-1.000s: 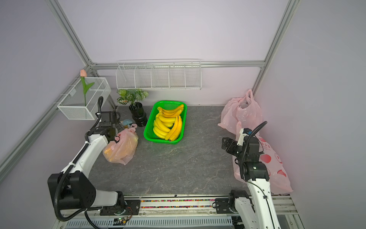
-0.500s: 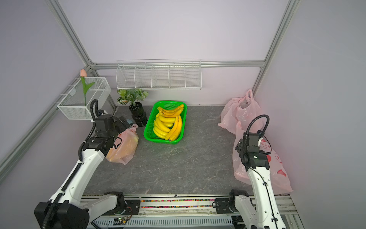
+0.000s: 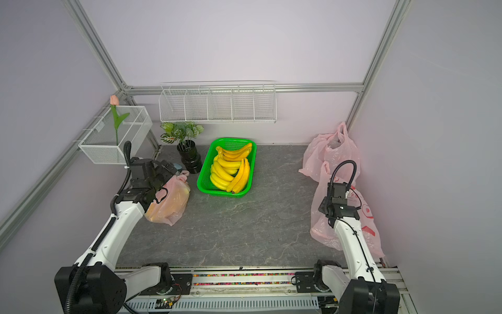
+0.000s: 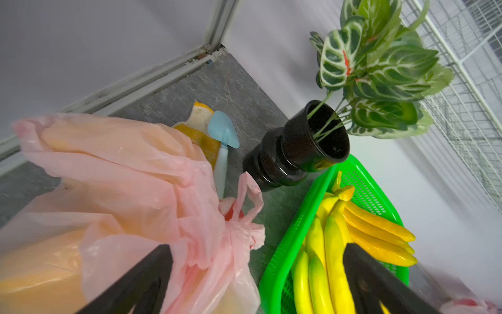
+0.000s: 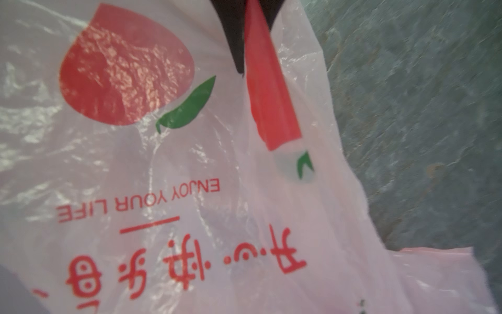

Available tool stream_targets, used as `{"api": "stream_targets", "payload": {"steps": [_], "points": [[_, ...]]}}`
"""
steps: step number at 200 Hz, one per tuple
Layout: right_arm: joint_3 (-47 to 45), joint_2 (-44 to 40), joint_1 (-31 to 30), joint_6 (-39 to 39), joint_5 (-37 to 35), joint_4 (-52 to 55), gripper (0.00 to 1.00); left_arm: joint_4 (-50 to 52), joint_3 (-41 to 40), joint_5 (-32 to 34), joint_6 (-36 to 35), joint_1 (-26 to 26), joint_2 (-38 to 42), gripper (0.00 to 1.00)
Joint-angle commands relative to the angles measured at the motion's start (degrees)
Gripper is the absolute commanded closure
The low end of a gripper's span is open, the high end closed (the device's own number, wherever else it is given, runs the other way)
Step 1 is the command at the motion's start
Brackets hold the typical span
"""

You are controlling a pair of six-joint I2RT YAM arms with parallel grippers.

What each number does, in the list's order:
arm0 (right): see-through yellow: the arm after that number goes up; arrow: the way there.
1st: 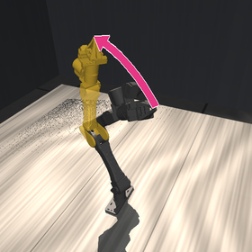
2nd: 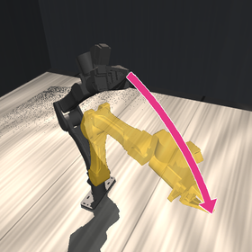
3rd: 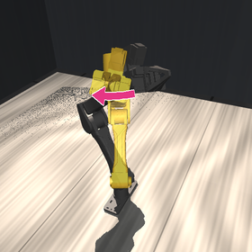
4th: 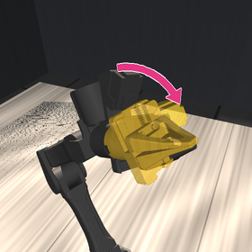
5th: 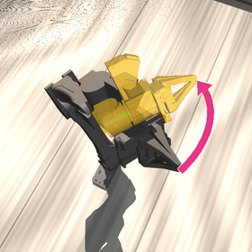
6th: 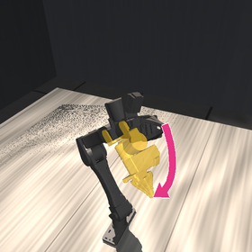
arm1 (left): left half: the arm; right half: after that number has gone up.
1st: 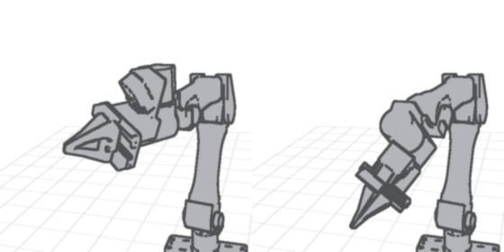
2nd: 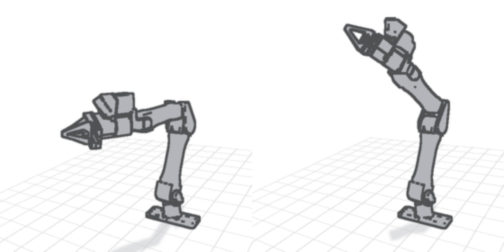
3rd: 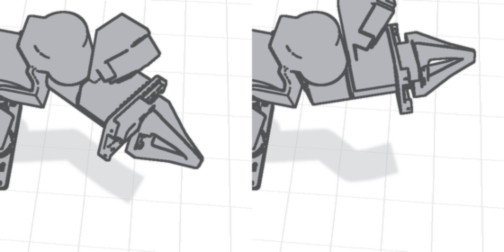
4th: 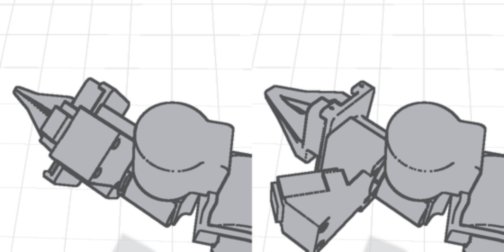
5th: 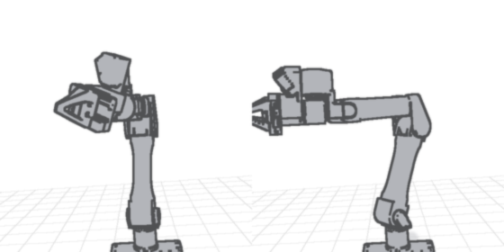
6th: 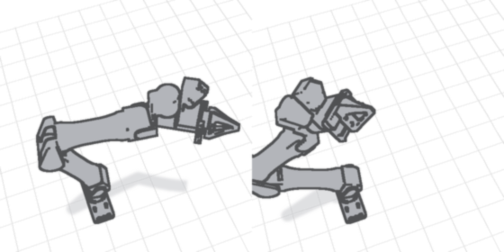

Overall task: Place the banana into a plastic bag & tie a knot
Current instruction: Pick up the plastic bag from the corner of the board.

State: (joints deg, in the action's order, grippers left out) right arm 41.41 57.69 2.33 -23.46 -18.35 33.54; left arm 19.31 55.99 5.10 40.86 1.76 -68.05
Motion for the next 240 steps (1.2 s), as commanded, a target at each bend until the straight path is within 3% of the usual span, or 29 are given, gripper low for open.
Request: {"api": "stream_targets", "payload": {"steps": [1, 30, 51, 76, 129, 160, 188, 206, 240], "points": [[2.32, -2.63, -6.82, 4.22, 3.60, -2.64, 0.93, -1.34, 1.39, -8.42, -1.53, -0.11, -0.23, 0.00], [7.59, -2.44, -21.52, 10.64, 7.70, -3.80, 0.93, -0.19, 2.64, -9.62, -4.41, 3.50, -0.67, 0.00], [12.25, 0.18, -32.41, 16.54, 7.14, -3.42, 0.93, 0.93, 4.12, -7.06, -7.44, 8.96, -0.68, 0.00], [13.52, 3.81, -40.52, 21.96, 4.17, -3.52, 0.93, -0.65, 4.83, -7.89, -10.95, 13.72, -0.82, 0.00], [10.42, 6.13, -47.09, 22.11, 3.76, -4.76, 0.93, 0.69, 9.55, -5.97, -15.96, 25.63, -4.49, 0.02], [9.31, 4.02, -49.53, 21.41, 3.32, -4.61, 0.93, -1.11, 11.49, -8.20, -16.00, 29.60, -9.28, 0.04], [6.08, 1.31, -50.67, 20.84, 2.60, -5.31, 0.93, -1.95, 15.02, -8.66, -25.06, 35.69, -14.27, 0.00], [4.23, -0.87, -51.42, 20.95, 2.79, -7.00, 0.93, -5.83, 14.40, -12.69, -26.88, 36.12, -16.68, 0.00], [2.25, -1.82, -54.17, 21.77, 1.74, -8.70, 0.93, -13.09, 14.50, -20.27, -23.71, 36.21, -19.44, 0.00]]}}
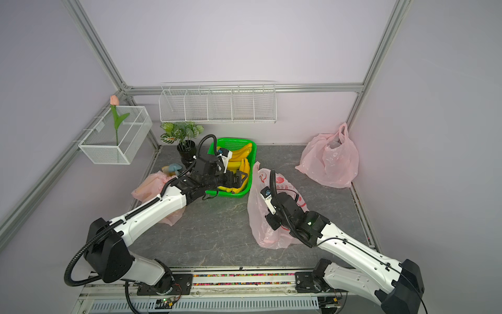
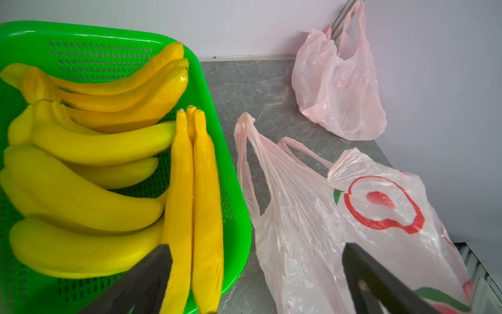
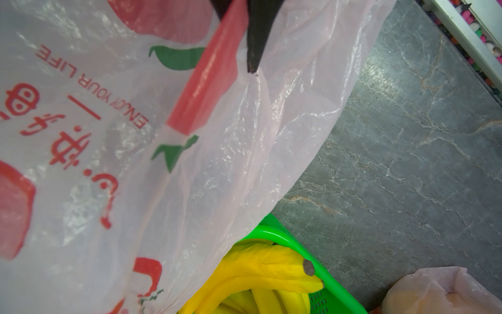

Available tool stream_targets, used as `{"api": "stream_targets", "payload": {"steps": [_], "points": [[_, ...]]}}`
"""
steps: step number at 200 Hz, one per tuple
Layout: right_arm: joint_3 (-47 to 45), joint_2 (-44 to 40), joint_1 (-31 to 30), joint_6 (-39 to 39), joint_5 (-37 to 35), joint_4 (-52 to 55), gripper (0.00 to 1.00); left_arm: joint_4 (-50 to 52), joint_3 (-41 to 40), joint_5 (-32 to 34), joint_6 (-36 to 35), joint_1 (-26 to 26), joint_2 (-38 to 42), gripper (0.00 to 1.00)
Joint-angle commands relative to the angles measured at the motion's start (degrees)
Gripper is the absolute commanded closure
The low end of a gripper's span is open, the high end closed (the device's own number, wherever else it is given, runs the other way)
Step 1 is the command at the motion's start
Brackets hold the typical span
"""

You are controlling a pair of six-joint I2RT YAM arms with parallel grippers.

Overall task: Place the banana into a plastic bag & tie a knot
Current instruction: Pick up the plastic bag from the corner of the board.

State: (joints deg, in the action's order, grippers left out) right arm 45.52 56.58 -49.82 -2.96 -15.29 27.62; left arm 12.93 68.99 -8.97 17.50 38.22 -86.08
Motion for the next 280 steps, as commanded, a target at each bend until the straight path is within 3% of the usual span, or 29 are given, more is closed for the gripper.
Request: {"api": "stream_targets", "payload": {"steps": [1, 39, 65, 114, 199, 216, 233, 243, 280], "points": [[-1.93, -0.74, -2.07, 1.28, -1.36, -2.85, 0.93, -6.74, 1.63, -6.30, -0.31, -0.25, -1.52, 0.00], [-3.66, -1.68, -3.53, 1.98, -2.28, -4.88, 0.93, -10.69, 1.75, -11.50, -4.50, -0.07, -4.36, 0.01], [-4.03, -3.26, -3.60, 2.26, -2.58, -5.84, 0.93, -12.39, -1.61, -10.27, -7.17, 0.10, -4.72, 0.04], [-5.83, -5.68, -3.61, 3.04, -0.25, -8.70, 0.93, -14.25, -2.03, -13.25, -0.37, 0.98, -8.75, 0.07], [-7.18, -5.42, -3.61, 3.27, -1.50, -10.91, 0.93, -24.87, -2.04, -20.56, 9.59, 1.68, -14.01, 0.44], [-7.27, -5.46, -3.61, 3.18, -2.12, -11.02, 0.93, -25.86, -1.89, -20.90, 10.57, 1.77, -14.60, 0.60], [-7.46, -5.85, -3.57, 2.90, -3.73, -10.92, 0.93, -26.22, -1.87, -20.44, 10.76, 1.81, -14.67, 0.89], [-7.65, -6.24, -3.69, 2.75, -4.75, -10.87, 0.93, -25.53, -1.50, -20.00, 10.56, 1.83, -14.65, 1.00], [-6.78, -7.15, -1.47, -0.93, -13.52, -7.41, 0.88, -27.09, -4.32, -11.89, 10.67, 2.34, -10.07, 1.00]]}}
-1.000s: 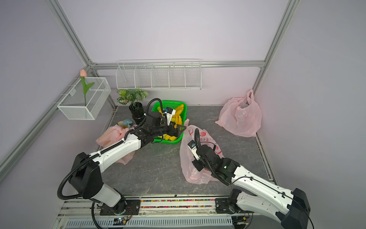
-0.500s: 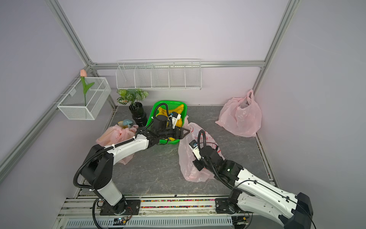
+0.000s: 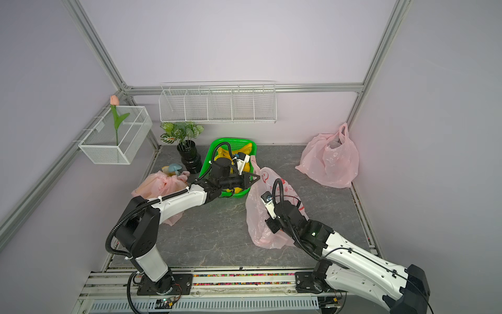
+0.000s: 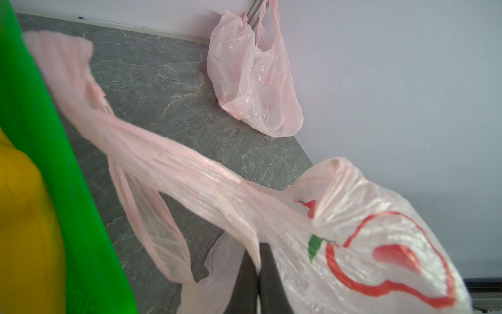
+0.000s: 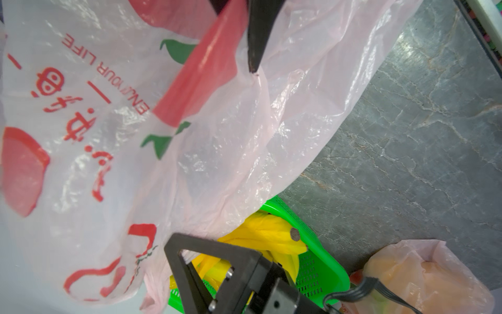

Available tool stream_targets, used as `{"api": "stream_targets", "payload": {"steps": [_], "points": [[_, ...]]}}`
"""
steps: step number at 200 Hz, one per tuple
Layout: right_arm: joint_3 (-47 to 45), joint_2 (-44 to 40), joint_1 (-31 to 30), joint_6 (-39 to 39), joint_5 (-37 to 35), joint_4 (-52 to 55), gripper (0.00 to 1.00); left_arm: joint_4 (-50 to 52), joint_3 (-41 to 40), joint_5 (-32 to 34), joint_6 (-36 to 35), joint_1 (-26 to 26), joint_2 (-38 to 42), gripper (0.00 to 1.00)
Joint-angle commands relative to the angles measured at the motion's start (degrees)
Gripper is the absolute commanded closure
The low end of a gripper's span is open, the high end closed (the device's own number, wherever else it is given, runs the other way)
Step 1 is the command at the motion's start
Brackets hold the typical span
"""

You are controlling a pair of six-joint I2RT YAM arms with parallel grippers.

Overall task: Place the banana into a plastic bag & tie a knot
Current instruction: Pick up the plastic bag from the corner of the board.

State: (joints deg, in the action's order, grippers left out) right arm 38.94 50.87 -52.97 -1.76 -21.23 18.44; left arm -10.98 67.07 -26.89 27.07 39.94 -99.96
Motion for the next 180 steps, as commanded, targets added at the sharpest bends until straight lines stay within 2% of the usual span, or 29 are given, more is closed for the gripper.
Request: {"api": "stream_targets", "payload": {"steps": [1, 16, 37, 68, 101, 114, 135, 157, 180], "points": [[-0.15, -1.51, 1.83, -2.29, -7.80, 1.91, 0.87, -3.39, -2.65, 6.31, 1.17, 0.64, 3.98, 1.00], [0.55, -1.95, 6.48, -4.98, -9.50, 4.20, 0.86, -8.47, -6.38, 10.47, 1.79, 1.13, 7.23, 1.00], [2.45, -1.25, 15.17, -7.42, -8.39, 5.26, 0.85, -18.80, -12.22, 14.87, 2.47, 3.20, 10.09, 1.00], [8.23, 3.84, 21.45, -4.97, -9.46, 2.44, 0.83, -29.05, -16.88, 23.50, -1.95, 10.76, 11.43, 1.00], [15.79, 10.89, 23.03, -1.35, -7.47, -1.03, 0.88, -36.04, -19.93, 31.73, -7.18, 18.23, 11.90, 1.00], [16.82, 12.11, 23.09, -1.11, -6.97, -2.33, 0.88, -35.90, -20.05, 34.24, -9.68, 20.47, 11.40, 1.00], [15.40, 12.61, 23.04, -1.95, -5.66, -2.17, 0.87, -38.54, -21.03, 34.60, -9.13, 21.53, 9.16, 1.00], [11.80, 11.17, 23.17, -5.65, -7.94, 1.41, 0.79, -40.26, -21.76, 34.70, -8.52, 22.30, 5.87, 1.00], [7.20, 8.57, 23.97, -11.79, -9.07, 8.30, 0.54, -39.90, -21.32, 36.39, -10.82, 23.36, 2.41, 1.00]]}}
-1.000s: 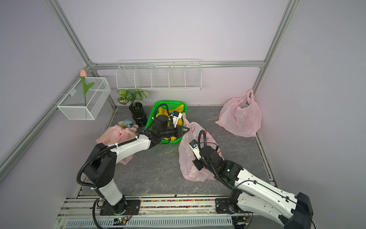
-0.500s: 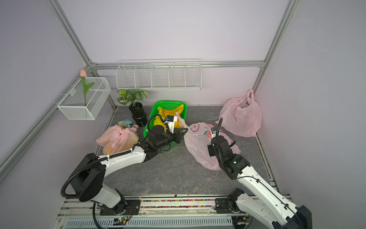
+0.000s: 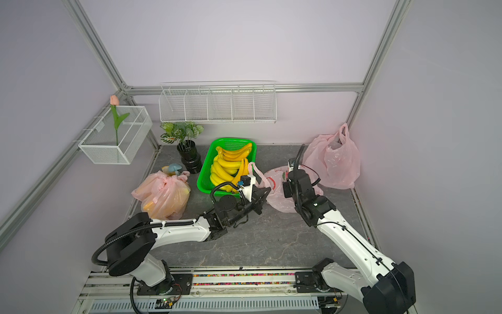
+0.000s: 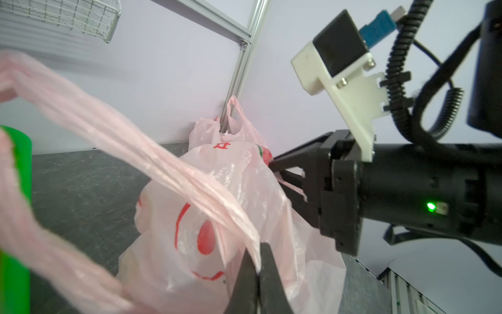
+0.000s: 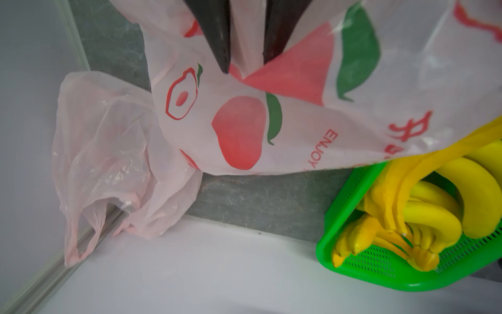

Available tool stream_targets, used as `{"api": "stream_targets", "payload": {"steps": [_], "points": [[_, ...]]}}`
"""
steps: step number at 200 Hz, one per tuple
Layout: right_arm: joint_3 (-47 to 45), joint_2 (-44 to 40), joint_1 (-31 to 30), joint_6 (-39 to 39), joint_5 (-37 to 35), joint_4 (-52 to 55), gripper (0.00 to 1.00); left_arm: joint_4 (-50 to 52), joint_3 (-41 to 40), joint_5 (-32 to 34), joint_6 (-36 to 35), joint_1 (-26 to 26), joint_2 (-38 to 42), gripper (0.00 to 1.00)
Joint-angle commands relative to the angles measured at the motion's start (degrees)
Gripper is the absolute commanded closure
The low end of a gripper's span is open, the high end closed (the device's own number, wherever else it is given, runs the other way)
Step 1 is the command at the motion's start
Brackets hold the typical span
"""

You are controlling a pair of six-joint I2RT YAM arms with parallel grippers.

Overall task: Place the banana into a plastic bag & tie a knot
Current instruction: Pick up the plastic bag from the corner of the board.

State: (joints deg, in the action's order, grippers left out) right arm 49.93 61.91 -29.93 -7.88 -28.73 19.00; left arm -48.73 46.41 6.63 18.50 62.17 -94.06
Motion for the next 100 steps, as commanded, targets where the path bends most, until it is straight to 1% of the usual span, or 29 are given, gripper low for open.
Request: {"api": "stream_targets", "payload": {"steps": [1, 23, 45, 72, 83, 100], "points": [[-3.88, -2.57, 1.02, -5.93, -1.54, 8.12, 0.53, -2.20, -0.64, 2.81, -2.25, 1.16, -3.67, 1.00], [-3.78, -5.34, 1.53, -10.26, 0.75, 15.88, 0.33, -2.86, -0.79, 2.41, -2.34, 1.71, -6.08, 1.00], [-0.51, -9.56, 1.78, -12.32, 4.81, 22.42, 0.18, -2.85, -1.59, 3.34, -3.36, 2.49, -7.12, 1.00], [5.24, -11.53, 1.76, -14.50, 11.90, 26.49, 0.09, -3.30, -2.44, 5.13, -4.18, 3.43, -8.31, 1.00], [6.20, -10.93, 1.80, -16.12, 13.89, 26.99, 0.07, -4.10, -2.82, 5.31, -4.18, 3.74, -8.80, 1.00], [5.68, -9.39, 1.74, -19.20, 15.96, 24.95, 0.03, -4.43, -3.15, 6.15, -4.43, 4.53, -9.44, 1.00]]}}
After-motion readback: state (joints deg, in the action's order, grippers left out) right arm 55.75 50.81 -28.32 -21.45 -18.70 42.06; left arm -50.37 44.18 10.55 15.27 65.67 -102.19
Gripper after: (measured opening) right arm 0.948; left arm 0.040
